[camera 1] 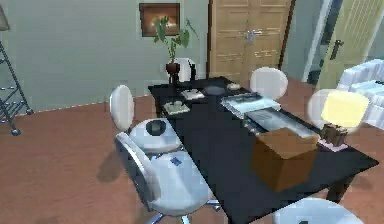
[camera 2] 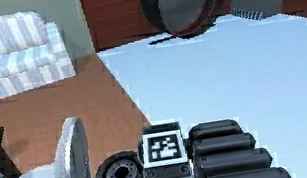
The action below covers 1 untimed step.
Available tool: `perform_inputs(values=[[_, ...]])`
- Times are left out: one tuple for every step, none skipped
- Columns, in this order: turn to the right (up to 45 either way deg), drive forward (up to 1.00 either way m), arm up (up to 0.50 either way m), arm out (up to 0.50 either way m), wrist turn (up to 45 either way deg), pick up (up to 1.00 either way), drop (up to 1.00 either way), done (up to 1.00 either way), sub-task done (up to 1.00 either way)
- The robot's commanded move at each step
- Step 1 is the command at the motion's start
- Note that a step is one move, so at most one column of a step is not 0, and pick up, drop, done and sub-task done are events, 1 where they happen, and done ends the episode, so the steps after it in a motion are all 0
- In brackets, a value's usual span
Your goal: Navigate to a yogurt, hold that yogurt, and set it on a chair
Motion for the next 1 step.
perform_inputs(values=[[-21.0,0.00,0.00,0.00,0.0,0.00,0.00,0.00,0.00]])
